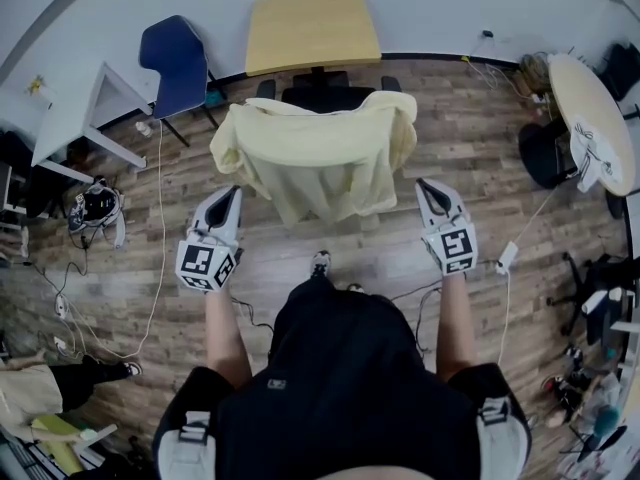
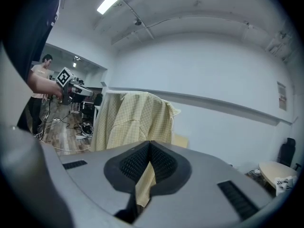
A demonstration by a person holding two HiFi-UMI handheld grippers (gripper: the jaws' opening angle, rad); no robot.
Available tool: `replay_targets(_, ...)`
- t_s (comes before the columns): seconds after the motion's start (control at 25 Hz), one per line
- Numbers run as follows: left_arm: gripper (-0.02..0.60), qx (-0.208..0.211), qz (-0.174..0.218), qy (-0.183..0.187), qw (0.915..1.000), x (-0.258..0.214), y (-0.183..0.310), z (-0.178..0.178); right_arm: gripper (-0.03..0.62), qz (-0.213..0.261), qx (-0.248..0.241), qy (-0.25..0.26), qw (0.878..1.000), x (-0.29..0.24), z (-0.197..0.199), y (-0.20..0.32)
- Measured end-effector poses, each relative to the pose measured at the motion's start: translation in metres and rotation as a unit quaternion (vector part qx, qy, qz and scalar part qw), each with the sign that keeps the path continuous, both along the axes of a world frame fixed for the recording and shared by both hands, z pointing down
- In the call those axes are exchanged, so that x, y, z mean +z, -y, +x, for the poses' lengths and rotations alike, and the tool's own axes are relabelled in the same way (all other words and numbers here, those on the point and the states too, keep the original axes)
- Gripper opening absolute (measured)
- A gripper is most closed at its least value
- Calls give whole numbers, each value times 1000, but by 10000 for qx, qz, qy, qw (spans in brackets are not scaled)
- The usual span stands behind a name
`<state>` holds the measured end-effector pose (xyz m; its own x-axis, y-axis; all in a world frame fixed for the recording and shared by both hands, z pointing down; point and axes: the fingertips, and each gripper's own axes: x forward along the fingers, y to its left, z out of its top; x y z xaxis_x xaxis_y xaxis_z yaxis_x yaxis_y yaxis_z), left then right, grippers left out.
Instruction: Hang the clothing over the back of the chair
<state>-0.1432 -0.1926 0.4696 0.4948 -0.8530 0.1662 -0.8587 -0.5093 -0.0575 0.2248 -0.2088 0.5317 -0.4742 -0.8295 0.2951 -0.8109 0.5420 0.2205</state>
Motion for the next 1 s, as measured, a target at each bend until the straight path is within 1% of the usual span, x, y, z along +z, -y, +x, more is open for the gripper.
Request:
replay_targets(0.36,0,-8,-25,48,10000,5,-43,20,-5,-35,-159,36,9999,9,6,-36)
replay_targets(1.0,0,-132,-94,-7,9999,15,-88,26,-5,-97,-252,46,9996,15,10,-71)
